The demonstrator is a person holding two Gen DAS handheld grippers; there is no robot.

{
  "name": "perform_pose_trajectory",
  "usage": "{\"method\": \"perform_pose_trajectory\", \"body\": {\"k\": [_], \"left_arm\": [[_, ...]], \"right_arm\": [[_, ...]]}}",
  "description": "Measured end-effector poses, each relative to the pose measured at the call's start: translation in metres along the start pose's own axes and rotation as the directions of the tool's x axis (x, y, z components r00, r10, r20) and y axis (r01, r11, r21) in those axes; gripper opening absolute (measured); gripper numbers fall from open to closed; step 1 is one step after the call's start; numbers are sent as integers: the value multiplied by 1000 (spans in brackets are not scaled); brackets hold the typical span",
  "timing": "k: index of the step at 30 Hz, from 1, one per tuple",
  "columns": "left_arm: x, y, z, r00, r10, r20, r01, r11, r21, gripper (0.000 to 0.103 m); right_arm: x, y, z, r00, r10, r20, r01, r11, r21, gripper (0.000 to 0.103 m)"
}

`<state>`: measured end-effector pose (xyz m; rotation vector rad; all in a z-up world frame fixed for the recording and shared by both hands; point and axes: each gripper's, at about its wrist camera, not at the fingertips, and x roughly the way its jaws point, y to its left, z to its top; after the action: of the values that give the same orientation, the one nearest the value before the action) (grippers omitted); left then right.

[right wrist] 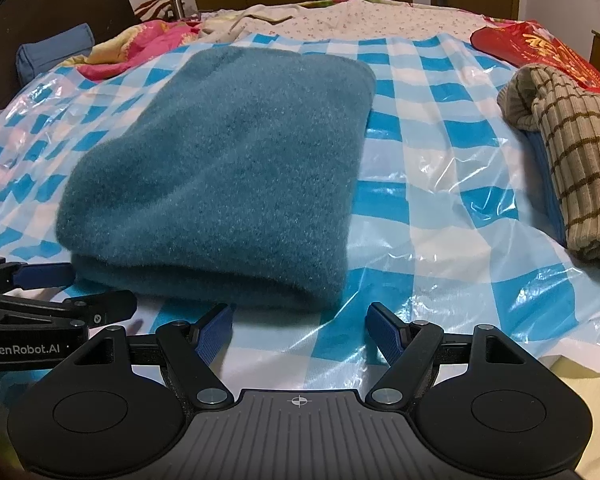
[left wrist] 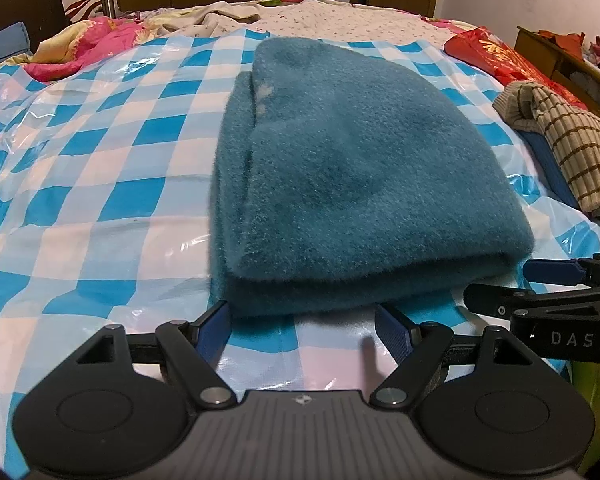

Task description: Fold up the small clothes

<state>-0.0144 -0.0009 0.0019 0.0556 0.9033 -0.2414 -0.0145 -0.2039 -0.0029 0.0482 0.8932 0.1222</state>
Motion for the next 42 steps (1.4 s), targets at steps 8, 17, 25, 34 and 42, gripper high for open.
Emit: {"method": "perform_pose_trajectory", "body": {"k": [8,17,25,34,42], "left_arm": [[-1,-3,-1,1000,3,2,-3,1000,12,88],[-1,-5,-2,1000,4,2,-4,1000,16,88],[0,-7,-2,1000,9,-2,-9,1000,23,89],[0,-9,-2,1000,19,-1,-19,999,34,88],[1,-11,-2,1000,31,-4,-31,998,46,89]], "right_arm": [[-1,2,-4,1000,-10,6,10,1000,-8,76],[-2,2,-4,1000,-13,9,13,1000,-7,76],[-3,3,-4,1000,-15,11,15,1000,-9,76],[-3,2,-3,1000,-15,11,15,1000,-5,76],[-3,2,-4,1000,-14,6,14,1000,-1,76]]}}
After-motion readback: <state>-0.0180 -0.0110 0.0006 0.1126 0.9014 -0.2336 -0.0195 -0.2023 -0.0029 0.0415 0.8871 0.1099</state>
